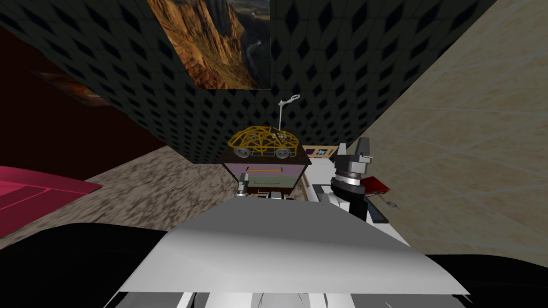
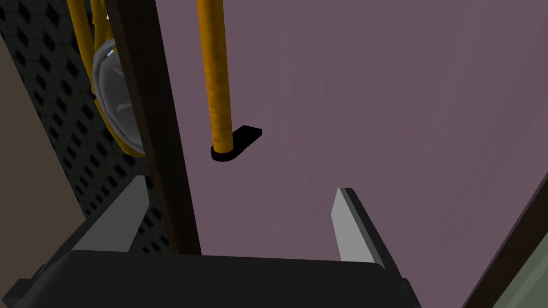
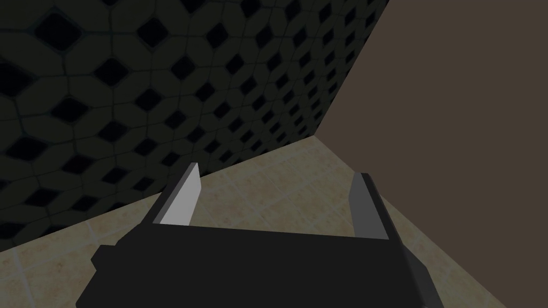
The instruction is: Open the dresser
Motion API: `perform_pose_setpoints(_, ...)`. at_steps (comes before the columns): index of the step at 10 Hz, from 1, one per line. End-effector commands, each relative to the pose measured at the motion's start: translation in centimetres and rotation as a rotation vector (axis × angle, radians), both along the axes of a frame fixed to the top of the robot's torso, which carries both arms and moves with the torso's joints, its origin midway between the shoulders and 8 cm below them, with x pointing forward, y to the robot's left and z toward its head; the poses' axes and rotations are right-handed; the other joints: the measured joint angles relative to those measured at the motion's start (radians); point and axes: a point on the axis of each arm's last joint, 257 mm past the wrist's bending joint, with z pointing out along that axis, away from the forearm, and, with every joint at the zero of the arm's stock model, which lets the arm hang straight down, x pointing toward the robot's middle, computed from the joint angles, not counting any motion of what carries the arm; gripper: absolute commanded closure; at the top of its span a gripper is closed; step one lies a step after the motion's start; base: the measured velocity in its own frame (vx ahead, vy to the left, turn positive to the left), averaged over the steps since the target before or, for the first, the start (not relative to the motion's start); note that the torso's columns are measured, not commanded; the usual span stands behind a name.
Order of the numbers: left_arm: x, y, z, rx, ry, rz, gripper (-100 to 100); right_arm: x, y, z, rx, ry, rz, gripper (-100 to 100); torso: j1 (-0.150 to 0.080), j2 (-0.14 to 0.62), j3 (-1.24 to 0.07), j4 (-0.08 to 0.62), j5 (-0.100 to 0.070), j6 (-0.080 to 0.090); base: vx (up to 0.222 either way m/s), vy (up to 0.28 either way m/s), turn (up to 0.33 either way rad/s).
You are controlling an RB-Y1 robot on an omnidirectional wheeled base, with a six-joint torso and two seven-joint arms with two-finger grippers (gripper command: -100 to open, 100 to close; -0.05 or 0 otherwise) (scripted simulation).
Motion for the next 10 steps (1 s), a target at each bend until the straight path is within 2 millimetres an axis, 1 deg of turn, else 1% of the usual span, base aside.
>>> perform_pose_setpoints(1,-0.1,-0.7,-0.2,-0.019,0.001,0.004,-100,0.0,0.0,0.0,0.000,0.000,0.000,0,0.000,0.000,0.000,0.000,0.000,0.000,0.007,-0.008,0.000)
perform_pose_setpoints(2,1.5,-0.5,0.3,-0.020,0.000,0.013,-100,0.0,0.0,0.0,0.000,0.000,0.000,0,0.000,0.000,0.000,0.000,0.000,0.000,-0.032,0.001,-0.050)
perform_pose_setpoints(3,2.0,-0.4,0.5,-0.020,0.000,0.016,-100,0.0,0.0,0.0,0.000,0.000,0.000,0,0.001,0.001,0.001,0.000,0.000,0.000,-0.057,0.001,-0.061)
perform_pose_setpoints(6,5.1,0.2,1.7,-0.020,0.000,0.033,-100,0.0,0.0,0.0,0.000,0.000,0.000,0,0.000,0.001,0.000,0.000,0.000,0.000,-0.072,0.003,-0.060)
perform_pose_setpoints(7,4.3,-0.1,1.6,-0.020,-0.003,0.029,-100,0.0,0.0,0.0,0.000,0.000,0.000,0,0.000,0.000,0.000,0.000,0.000,0.000,-0.035,0.008,-0.014)
perform_pose_setpoints(8,3.6,-0.1,1.1,-0.020,0.000,0.025,100,0.0,0.0,0.0,0.000,0.000,0.000,0,0.000,-0.003,-0.001,-0.001,0.000,0.000,0.031,0.000,0.071)
perform_pose_setpoints(9,3.1,-0.2,0.9,-0.020,0.000,0.022,100,0.0,0.0,0.0,0.000,0.000,0.000,0,-0.001,-0.005,-0.003,-0.002,0.000,0.000,0.052,-0.001,0.071)
perform_pose_setpoints(10,2.0,-0.4,0.5,-0.020,0.000,0.016,100,0.0,0.0,0.0,0.000,0.000,0.000,0,0.001,-0.008,-0.004,-0.003,0.001,0.001,0.057,0.000,0.044)
